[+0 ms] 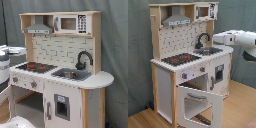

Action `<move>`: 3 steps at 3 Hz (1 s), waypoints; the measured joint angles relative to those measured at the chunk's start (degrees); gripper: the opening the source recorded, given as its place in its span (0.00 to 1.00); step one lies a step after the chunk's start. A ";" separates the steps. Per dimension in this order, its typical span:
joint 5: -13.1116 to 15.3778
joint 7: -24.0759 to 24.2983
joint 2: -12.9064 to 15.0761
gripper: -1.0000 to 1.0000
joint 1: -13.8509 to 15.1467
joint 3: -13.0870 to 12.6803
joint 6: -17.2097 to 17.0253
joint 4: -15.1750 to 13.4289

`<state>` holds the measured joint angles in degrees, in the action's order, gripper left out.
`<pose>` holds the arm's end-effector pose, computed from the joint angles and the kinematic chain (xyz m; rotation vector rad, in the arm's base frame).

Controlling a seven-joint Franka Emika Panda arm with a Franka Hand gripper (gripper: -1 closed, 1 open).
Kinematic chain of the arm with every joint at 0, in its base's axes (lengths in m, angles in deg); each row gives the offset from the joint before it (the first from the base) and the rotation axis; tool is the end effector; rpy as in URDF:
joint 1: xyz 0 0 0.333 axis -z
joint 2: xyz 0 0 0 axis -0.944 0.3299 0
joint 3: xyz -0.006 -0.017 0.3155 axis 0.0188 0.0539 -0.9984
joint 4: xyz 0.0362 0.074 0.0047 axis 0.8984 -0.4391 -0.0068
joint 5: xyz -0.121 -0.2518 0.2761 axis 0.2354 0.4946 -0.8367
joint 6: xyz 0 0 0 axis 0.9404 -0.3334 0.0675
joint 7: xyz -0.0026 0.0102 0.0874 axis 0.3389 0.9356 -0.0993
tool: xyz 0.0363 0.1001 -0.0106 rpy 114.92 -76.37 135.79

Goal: Play with the kitchen

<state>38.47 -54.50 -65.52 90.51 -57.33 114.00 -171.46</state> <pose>0.2396 0.3470 0.6099 0.6134 1.4406 0.4910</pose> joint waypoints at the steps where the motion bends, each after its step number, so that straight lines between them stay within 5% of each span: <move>1: 0.00 -1.47 2.17 1.00 2.90 1.38 4.27 1.12; 3: 0.00 -2.39 8.15 1.00 10.25 1.55 11.84 6.90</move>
<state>38.48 -56.90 -57.37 100.76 -55.77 125.84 -164.56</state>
